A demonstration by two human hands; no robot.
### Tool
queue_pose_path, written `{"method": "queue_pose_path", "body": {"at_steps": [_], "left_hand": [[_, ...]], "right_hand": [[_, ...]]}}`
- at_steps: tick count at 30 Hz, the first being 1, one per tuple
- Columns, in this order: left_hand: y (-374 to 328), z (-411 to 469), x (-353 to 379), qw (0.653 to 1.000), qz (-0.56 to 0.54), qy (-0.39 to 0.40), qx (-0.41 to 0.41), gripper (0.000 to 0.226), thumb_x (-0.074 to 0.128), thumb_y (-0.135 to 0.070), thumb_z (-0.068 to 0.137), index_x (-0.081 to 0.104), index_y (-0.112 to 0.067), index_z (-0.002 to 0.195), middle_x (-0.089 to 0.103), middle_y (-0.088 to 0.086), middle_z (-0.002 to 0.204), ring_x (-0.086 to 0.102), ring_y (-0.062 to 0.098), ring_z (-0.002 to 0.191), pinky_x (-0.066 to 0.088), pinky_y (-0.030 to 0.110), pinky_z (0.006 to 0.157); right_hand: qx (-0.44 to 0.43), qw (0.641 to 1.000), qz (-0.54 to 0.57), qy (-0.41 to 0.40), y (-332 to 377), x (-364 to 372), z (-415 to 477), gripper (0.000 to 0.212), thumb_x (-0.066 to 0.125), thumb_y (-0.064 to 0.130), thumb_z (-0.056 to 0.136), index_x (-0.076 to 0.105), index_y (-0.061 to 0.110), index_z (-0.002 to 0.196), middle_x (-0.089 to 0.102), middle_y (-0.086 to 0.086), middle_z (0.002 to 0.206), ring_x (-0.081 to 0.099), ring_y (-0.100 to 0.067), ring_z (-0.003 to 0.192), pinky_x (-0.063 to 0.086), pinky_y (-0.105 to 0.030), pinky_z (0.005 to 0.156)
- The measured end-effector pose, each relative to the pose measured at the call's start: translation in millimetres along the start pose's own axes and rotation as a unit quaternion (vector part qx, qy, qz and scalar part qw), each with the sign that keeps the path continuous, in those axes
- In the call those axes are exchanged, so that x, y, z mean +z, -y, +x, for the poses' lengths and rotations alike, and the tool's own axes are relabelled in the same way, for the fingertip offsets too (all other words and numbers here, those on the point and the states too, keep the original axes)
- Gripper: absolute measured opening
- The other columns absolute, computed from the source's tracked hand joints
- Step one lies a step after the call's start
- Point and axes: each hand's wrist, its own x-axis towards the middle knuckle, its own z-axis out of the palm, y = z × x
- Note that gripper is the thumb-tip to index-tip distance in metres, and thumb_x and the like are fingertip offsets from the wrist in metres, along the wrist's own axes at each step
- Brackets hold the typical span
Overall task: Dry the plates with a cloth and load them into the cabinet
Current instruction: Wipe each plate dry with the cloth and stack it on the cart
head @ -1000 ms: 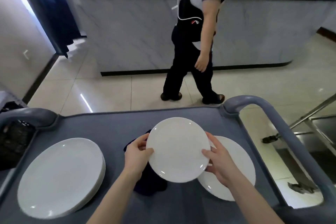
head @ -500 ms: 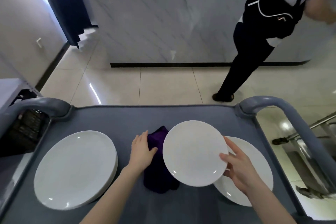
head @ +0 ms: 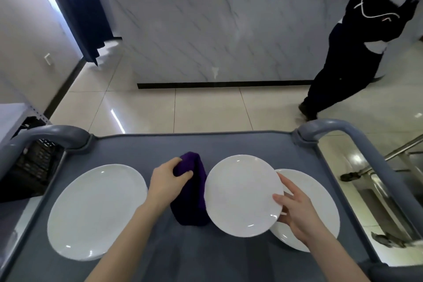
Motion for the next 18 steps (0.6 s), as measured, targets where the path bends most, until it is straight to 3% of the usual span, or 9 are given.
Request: {"method": "queue_pose_path", "body": {"at_steps": [3,5,6,8,10,11,13,15,18], "left_hand": [[-28,-19,-13,0.994,-0.064,-0.002,0.087,0.027,0.074,-0.03,0.081,0.061,-0.054,0.079,0.066,-0.026,0.084,0.062,-0.007,0.08,0.049,0.011,0.064],[-46,-33,-7,0.985,-0.042,0.03,0.163,0.021,0.075,-0.032,0.082,0.064,-0.049,0.087,0.063,-0.025,0.092,0.057,-0.006,0.092,0.044,0.01,0.077],[-53,-40,0,0.979,-0.007,0.069,0.193,0.015,0.073,-0.038,0.083,0.067,-0.042,0.097,0.062,-0.027,0.1,0.053,-0.005,0.101,0.041,0.017,0.09],[-57,-52,15,0.953,0.095,0.163,0.237,0.039,0.054,-0.053,0.089,0.064,-0.035,0.122,0.056,-0.028,0.126,0.039,-0.001,0.127,0.02,0.033,0.115],[-50,-59,24,0.937,0.15,0.215,0.229,0.045,0.036,-0.049,0.097,0.051,-0.041,0.139,0.045,-0.027,0.144,0.02,-0.001,0.142,-0.008,0.035,0.12],[-47,-61,24,0.936,0.148,0.228,0.225,0.044,0.034,-0.042,0.1,0.046,-0.043,0.142,0.041,-0.025,0.148,0.015,-0.003,0.144,-0.012,0.036,0.12],[-45,-65,23,0.926,0.155,0.243,0.242,0.047,0.033,-0.035,0.098,0.043,-0.046,0.142,0.042,-0.019,0.15,0.017,-0.006,0.143,-0.008,0.038,0.121],[-46,-69,23,0.909,0.201,0.229,0.285,0.05,0.033,-0.034,0.093,0.043,-0.045,0.141,0.047,-0.021,0.144,0.027,-0.006,0.137,0.007,0.041,0.12],[-47,-69,28,0.878,0.301,0.18,0.327,0.052,0.024,-0.048,0.096,0.029,-0.046,0.147,0.036,-0.025,0.149,0.025,-0.001,0.137,0.014,0.041,0.115]], "right_hand": [[-0.008,1.0,0.004,0.01,2,13,-4,0.04,0.052,-0.003,0.095,0.063,0.024,0.122,0.076,-0.006,0.104,0.072,-0.029,0.089,0.058,-0.037,0.062],[-0.02,1.0,0.005,0.022,5,26,-8,0.037,0.05,-0.003,0.095,0.065,0.021,0.119,0.076,-0.007,0.101,0.072,-0.025,0.081,0.058,-0.037,0.061],[-0.027,0.999,0.008,0.028,6,34,-10,0.036,0.05,-0.004,0.095,0.065,0.02,0.118,0.076,-0.007,0.101,0.072,-0.024,0.078,0.058,-0.037,0.06],[-0.043,0.998,0.029,0.039,10,46,-15,0.038,0.049,-0.006,0.094,0.066,0.019,0.117,0.075,-0.011,0.102,0.07,-0.025,0.079,0.057,-0.036,0.059],[-0.054,0.996,0.055,0.037,14,54,-20,0.04,0.049,-0.009,0.093,0.067,0.018,0.117,0.074,-0.014,0.103,0.069,-0.029,0.084,0.057,-0.037,0.06],[-0.056,0.996,0.065,0.032,16,55,-21,0.04,0.049,-0.009,0.093,0.067,0.017,0.117,0.074,-0.015,0.104,0.068,-0.03,0.086,0.057,-0.038,0.062],[-0.058,0.995,0.081,0.03,21,57,-25,0.042,0.047,-0.011,0.093,0.066,0.015,0.118,0.073,-0.017,0.106,0.068,-0.031,0.086,0.057,-0.038,0.062],[-0.064,0.993,0.085,0.043,26,59,-29,0.043,0.046,-0.013,0.092,0.066,0.015,0.118,0.073,-0.018,0.106,0.069,-0.028,0.084,0.056,-0.034,0.057],[-0.08,0.991,0.075,0.075,31,64,-36,0.044,0.046,-0.012,0.093,0.067,0.016,0.12,0.074,-0.016,0.106,0.07,-0.022,0.083,0.056,-0.031,0.057]]}}
